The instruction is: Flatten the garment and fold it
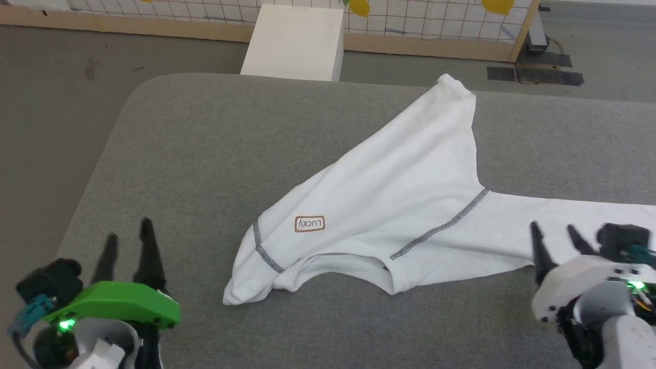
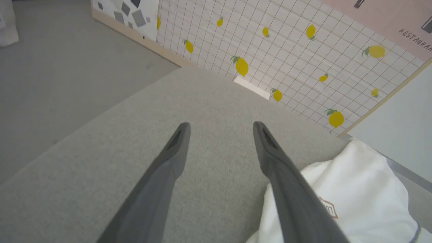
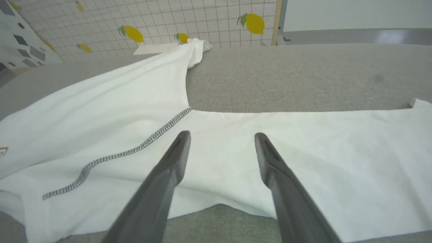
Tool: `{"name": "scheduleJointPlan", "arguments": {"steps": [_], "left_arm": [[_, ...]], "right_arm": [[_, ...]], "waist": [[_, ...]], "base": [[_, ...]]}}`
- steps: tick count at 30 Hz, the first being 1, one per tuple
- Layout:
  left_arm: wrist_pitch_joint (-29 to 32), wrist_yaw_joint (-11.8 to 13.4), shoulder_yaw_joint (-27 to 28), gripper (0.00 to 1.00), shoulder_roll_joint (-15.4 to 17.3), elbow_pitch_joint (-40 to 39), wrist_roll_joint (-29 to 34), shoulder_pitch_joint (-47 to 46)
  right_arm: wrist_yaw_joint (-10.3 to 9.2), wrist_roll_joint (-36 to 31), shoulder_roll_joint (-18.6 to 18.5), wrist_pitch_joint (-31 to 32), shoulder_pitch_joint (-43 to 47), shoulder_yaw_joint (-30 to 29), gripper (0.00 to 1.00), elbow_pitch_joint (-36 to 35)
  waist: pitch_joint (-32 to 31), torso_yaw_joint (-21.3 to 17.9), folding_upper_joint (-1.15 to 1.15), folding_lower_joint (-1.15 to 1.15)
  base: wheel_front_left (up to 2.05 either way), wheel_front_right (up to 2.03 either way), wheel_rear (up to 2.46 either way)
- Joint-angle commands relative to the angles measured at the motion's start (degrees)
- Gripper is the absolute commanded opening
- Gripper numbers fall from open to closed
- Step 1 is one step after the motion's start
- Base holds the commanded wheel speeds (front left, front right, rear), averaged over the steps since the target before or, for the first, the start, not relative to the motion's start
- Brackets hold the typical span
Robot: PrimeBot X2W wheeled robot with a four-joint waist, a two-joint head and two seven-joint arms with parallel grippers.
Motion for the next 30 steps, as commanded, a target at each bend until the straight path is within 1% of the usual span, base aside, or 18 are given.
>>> {"name": "scheduleJointPlan", "arguments": {"steps": [1, 4, 6, 8, 12, 16, 19, 20, 21, 22, 25, 27, 30], "left_arm": [[-4.23, -1.39, -0.16, 1.00, 1.01, -0.35, 2.95, -1.12], [-12.07, -2.78, -1.34, 1.00, 2.36, 0.27, 8.31, -1.34], [-15.14, -3.17, -2.53, 1.00, 2.77, 1.33, 11.46, -1.40], [-16.42, -3.57, -3.58, 1.00, 2.76, 2.36, 13.56, -1.72], [-17.36, -4.10, -4.96, 1.00, 2.03, 4.33, 15.88, -2.44], [-17.65, -4.37, -4.93, 1.00, 0.70, 5.09, 16.15, -2.74], [-17.73, -4.56, -4.52, 1.00, 0.00, 5.30, 16.22, -2.68], [-17.74, -4.63, -4.31, 1.00, -0.28, 5.28, 16.24, -2.74], [-17.75, -4.66, -3.96, 1.00, -0.67, 5.09, 16.08, -2.79], [-17.76, -4.77, -3.57, 1.00, -1.02, 4.91, 16.00, -2.75], [-17.77, -5.09, -2.87, 1.00, -1.53, 4.53, 16.29, -2.47], [-17.77, -5.31, -2.54, 1.00, -1.83, 4.38, 16.44, -2.29], [-17.77, -5.58, -2.07, 1.00, -2.10, 4.19, 16.56, -1.90]], "right_arm": [[-0.08, -1.55, 0.02, 3.89, -0.25, 1.51, 1.00, -0.22], [-0.08, -4.47, 0.02, 11.95, -1.90, 5.34, 1.00, -1.04], [-0.08, -5.47, -0.42, 17.86, -3.42, 8.88, 1.00, -0.89], [-0.08, -6.33, -1.86, 22.46, -4.86, 12.20, 1.00, -0.07], [-0.08, -7.14, -4.49, 29.54, -7.68, 16.53, 1.00, 3.08], [-0.08, -6.42, -6.71, 34.08, -9.55, 20.31, 1.00, 6.65], [-0.08, -6.00, -8.25, 34.95, -10.51, 22.26, 1.00, 8.10], [-0.08, -5.94, -8.79, 35.05, -10.78, 22.47, 0.76, 8.53], [-0.08, -5.47, -8.91, 34.86, -10.94, 22.30, 0.22, 8.73], [-0.08, -4.62, -8.97, 34.55, -11.06, 22.02, 0.00, 8.74], [-0.08, -2.71, -10.23, 33.81, -10.95, 20.98, 0.00, 7.63], [-0.08, -1.45, -11.95, 34.07, -10.29, 19.60, 0.00, 6.28], [-0.08, 0.31, -15.44, 36.16, -8.53, 15.63, 0.00, 3.73]], "waist": [[0.12, -0.41, 0.00, 0.00], [0.46, -0.76, 0.00, 0.00], [0.88, -0.99, 0.00, 0.00], [1.29, -1.00, 0.00, 0.00], [2.11, -0.61, 0.00, 0.00], [3.07, 0.10, 0.00, 0.00], [3.65, 0.38, 0.00, 0.00], [3.86, 0.47, 0.00, 0.00], [3.97, 0.50, 0.00, 0.00], [4.02, 0.48, 0.00, 0.00], [4.02, 0.33, 0.00, 0.00], [3.83, 0.12, 0.00, 0.00], [3.53, -0.74, 0.00, 0.00]], "base": [[0.00, 0.00, 0.00], [0.00, 0.00, 0.00], [0.00, 0.00, 0.00], [0.00, 0.00, 0.00], [0.00, 0.00, 0.00], [0.00, 0.00, 0.00], [0.00, 0.00, 0.00], [0.00, 0.00, 0.00], [0.00, 0.00, 0.00], [0.00, 0.00, 0.00], [0.00, 0.00, 0.00], [0.00, 0.00, 0.00], [0.00, 0.00, 0.00]]}}
